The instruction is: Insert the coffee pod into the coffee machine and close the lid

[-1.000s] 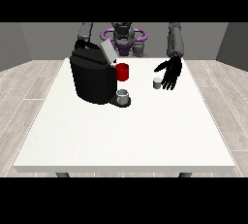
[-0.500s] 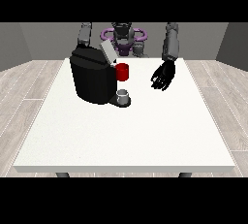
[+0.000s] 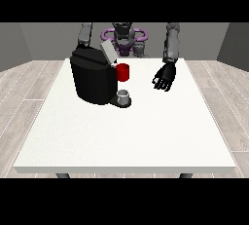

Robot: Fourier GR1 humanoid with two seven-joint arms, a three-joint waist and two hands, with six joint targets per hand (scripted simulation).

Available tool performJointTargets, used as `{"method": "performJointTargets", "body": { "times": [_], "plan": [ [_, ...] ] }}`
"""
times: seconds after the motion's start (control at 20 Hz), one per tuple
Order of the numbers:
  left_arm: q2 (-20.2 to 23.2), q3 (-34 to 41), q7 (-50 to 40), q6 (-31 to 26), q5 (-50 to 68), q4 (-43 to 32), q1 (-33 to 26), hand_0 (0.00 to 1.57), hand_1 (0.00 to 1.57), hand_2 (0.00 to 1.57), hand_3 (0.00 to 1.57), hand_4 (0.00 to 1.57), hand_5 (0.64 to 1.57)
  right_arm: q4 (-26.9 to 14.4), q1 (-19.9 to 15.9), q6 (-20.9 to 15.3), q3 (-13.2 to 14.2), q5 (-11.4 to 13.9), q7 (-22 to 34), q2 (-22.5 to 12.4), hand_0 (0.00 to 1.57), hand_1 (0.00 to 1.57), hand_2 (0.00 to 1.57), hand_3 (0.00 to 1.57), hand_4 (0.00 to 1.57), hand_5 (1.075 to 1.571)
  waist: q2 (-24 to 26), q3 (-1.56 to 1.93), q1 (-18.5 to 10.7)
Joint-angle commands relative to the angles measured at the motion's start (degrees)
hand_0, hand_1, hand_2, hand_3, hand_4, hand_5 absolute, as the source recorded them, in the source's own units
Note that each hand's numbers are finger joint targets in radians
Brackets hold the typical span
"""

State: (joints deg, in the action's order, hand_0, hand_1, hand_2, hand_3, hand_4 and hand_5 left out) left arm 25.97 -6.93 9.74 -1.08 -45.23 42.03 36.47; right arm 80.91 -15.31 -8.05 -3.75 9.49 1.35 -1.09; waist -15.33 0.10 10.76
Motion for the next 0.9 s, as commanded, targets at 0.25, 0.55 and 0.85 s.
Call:
{"method": "performJointTargets", "body": {
  "times": [0.25, 0.55, 0.85],
  "plan": [
    [-2.2, 0.0, 3.2, -0.5, -3.6, -4.2, 1.6, 1.12, 1.12, 1.2, 1.09, 0.39, 1.571, -5.0, 1.9, 1.0, 2.4, -2.4, -3.3, -0.3, 0.0, 0.0, 0.0, 0.0, 0.0, 1.571, 3.4, -0.1, -1.7],
    [-3.5, 3.6, 7.5, -4.6, 1.7, -3.2, 4.4, 1.43, 1.43, 1.42, 1.35, 0.49, 1.571, -7.3, 2.7, -1.9, 2.5, 1.5, -0.3, -1.8, 0.0, 0.0, 0.0, 0.0, 0.0, 1.571, 6.2, -0.11, -2.8],
    [-3.6, 5.5, 3.6, -11.5, 2.7, -4.1, 11.0, 1.4, 1.4, 1.39, 1.32, 0.5, 1.571, -10.5, 0.9, -3.9, 1.4, 3.4, -3.2, 0.4, 0.0, 0.0, 0.0, 0.0, 0.0, 1.571, 6.1, -0.1, -1.9]
  ]
}}
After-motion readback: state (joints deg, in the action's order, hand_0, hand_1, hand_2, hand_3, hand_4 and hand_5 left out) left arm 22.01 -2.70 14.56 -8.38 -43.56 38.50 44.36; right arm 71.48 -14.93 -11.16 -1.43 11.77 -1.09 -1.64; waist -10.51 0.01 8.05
